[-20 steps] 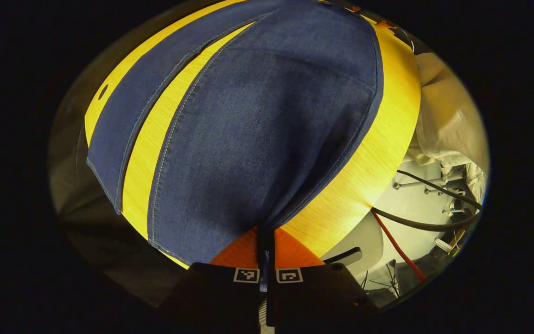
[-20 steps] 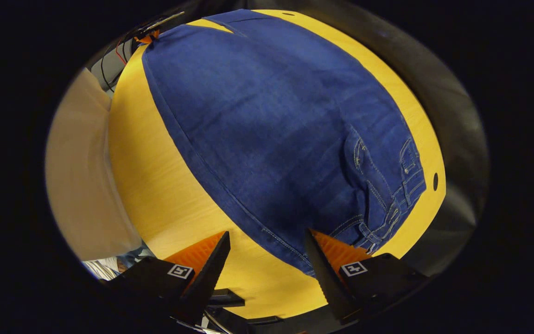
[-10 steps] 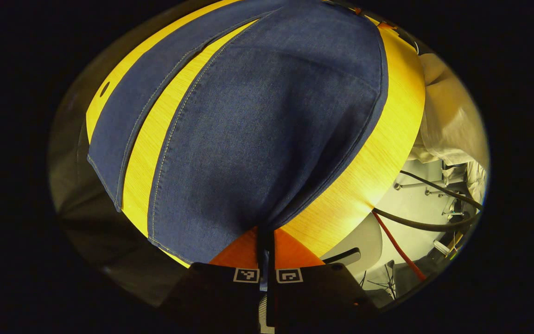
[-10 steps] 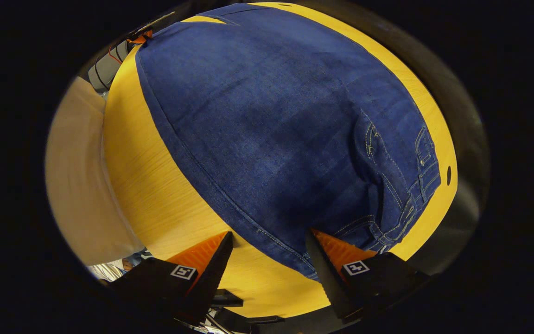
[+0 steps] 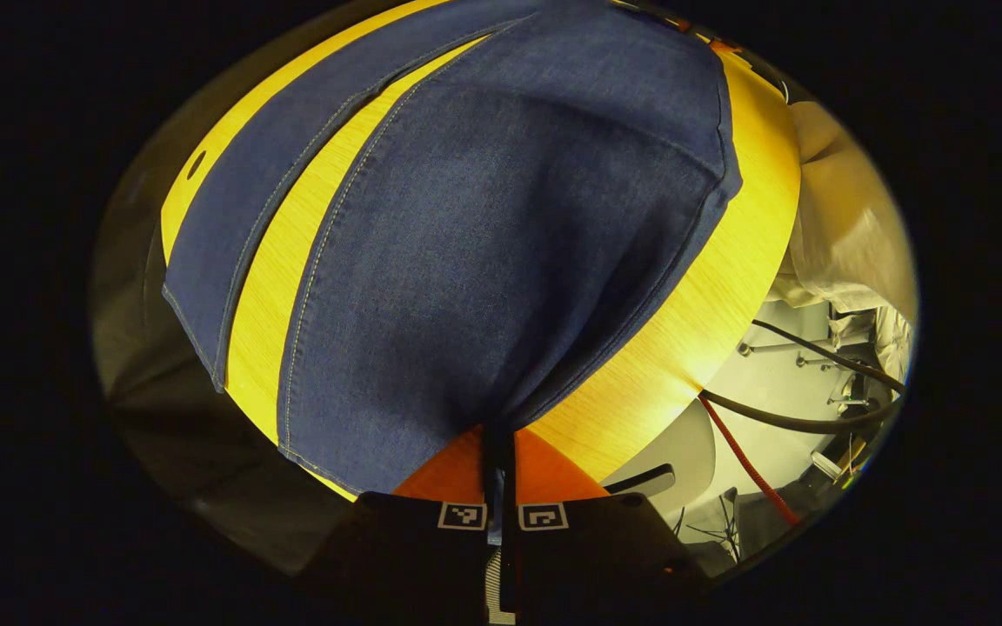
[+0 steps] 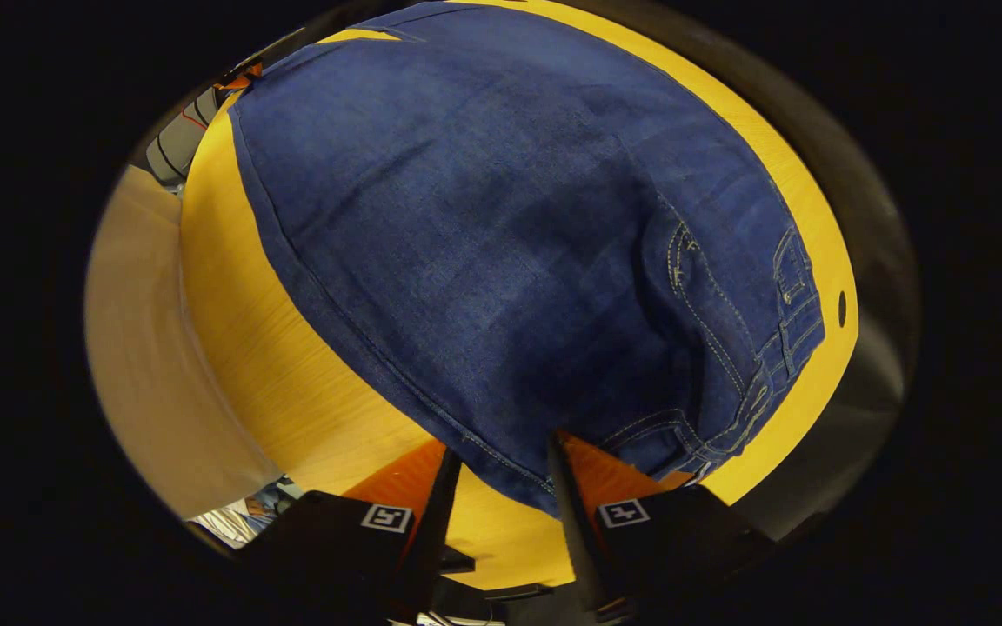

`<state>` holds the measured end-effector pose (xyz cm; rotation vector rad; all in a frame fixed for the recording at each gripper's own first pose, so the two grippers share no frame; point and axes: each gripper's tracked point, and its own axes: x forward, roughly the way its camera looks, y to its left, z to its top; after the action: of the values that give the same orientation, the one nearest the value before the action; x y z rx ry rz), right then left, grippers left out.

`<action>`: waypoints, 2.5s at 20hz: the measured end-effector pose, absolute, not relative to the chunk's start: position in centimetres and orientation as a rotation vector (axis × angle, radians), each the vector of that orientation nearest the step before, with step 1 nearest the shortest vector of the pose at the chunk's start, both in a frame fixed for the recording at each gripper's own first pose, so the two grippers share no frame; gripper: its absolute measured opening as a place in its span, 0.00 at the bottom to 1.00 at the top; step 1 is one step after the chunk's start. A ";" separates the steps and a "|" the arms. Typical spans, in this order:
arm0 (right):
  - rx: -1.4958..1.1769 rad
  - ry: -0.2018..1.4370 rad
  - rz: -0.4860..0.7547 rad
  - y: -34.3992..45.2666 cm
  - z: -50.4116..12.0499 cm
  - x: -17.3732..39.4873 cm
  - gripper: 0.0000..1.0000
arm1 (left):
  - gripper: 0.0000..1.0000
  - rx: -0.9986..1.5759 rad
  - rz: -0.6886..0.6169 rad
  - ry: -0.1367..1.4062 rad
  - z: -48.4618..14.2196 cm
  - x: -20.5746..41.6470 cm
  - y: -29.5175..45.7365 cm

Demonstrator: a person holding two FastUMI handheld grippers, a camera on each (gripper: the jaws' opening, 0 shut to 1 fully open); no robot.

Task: Grasp the waist and the cuffs of the jeans and fold them to make the two legs overlap; first hold the waist and fold one-third of the jeans toward the cuffs, then hold the cuffs and fold the remaining one-third in the same direction to finish folding.

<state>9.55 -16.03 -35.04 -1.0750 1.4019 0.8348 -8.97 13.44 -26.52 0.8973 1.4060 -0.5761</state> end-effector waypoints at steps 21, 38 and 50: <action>-0.607 1.214 0.315 -14.9 -31.9 12.3 0.03 | 0.00 0.400 -0.148 1.343 -23.8 -8.0 11.4; -0.280 0.918 0.093 -8.0 -18.5 25.2 0.03 | 0.00 0.138 -0.069 1.131 -10.9 4.0 13.6; -0.262 0.987 0.070 -5.0 -25.3 35.7 0.02 | 0.00 0.265 0.030 1.132 -11.8 21.0 15.6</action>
<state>35.65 -5.03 -25.25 -0.2624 0.9872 0.0700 20.97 15.59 -11.76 0.2646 1.1318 0.0299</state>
